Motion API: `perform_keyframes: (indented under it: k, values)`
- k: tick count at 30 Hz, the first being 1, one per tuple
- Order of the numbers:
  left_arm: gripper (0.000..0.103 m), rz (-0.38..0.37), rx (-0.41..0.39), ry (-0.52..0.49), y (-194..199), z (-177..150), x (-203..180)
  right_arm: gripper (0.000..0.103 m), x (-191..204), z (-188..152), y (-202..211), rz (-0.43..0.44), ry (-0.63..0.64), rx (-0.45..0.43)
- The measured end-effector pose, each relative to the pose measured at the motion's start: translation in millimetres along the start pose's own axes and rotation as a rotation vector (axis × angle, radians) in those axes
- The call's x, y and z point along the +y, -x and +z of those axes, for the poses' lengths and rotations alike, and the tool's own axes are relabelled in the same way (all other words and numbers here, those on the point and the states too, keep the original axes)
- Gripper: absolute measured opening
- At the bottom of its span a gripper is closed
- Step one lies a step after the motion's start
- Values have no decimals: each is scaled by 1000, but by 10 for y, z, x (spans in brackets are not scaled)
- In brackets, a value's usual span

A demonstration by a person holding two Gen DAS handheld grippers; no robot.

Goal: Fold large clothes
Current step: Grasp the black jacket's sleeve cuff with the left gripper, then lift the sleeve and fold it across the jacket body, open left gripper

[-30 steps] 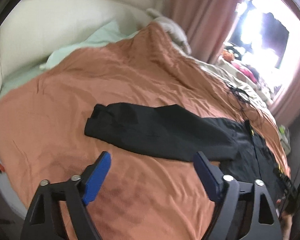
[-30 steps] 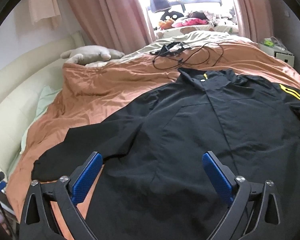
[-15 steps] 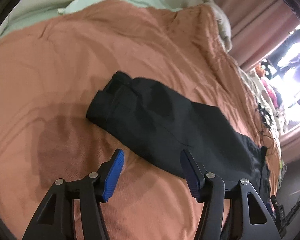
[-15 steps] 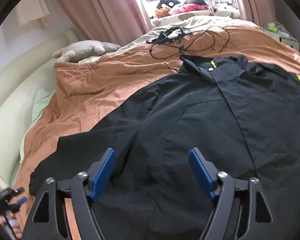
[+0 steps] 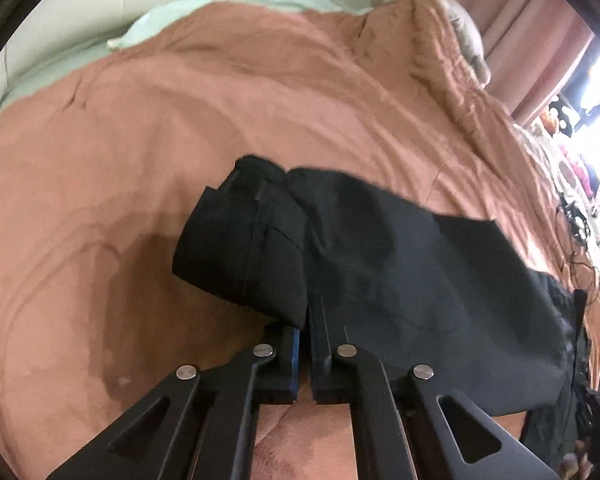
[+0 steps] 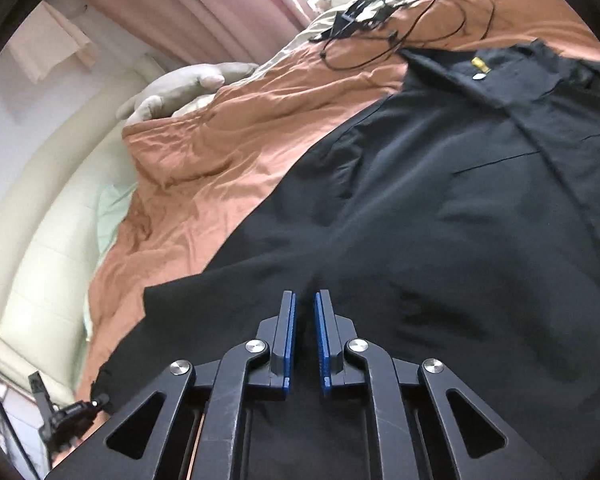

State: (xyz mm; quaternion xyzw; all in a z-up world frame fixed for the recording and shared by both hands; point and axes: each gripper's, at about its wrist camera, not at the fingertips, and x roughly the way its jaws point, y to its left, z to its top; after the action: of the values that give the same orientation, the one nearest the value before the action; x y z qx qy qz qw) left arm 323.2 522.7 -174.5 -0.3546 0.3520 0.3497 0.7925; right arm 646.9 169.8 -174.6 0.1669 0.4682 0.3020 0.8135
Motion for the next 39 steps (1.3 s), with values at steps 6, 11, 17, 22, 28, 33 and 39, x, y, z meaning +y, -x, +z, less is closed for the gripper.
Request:
perform_keyframes:
  k: [6, 11, 17, 22, 28, 33, 39]
  values:
    - [1, -89, -71, -15, 449, 148, -145, 8, -171, -31, -498, -59, -68, 118]
    - [1, -160, -151, -77, 897, 352, -532, 7, -131, 85, -283, -42, -76, 101]
    - [1, -294, -249, -157, 1516, 504, -1112, 8, -170, 108, 290, -1, -132, 41]
    - [1, -373, -307, -243, 1947, 575, -1701, 8, -311, 42, 752, -2, -162, 8]
    - [1, -458, -344, -354, 2339, 524, -2389, 10, -547, -55, 1287, -29, -192, -50]
    - [1, -519, -369, -453, 2605, 392, -3010, 31, -706, -159, 1705, -49, -193, -100]
    - [1, -611, -363, -524, 2799, 174, -3640, 37, -906, -256, 2064, -100, -193, -149]
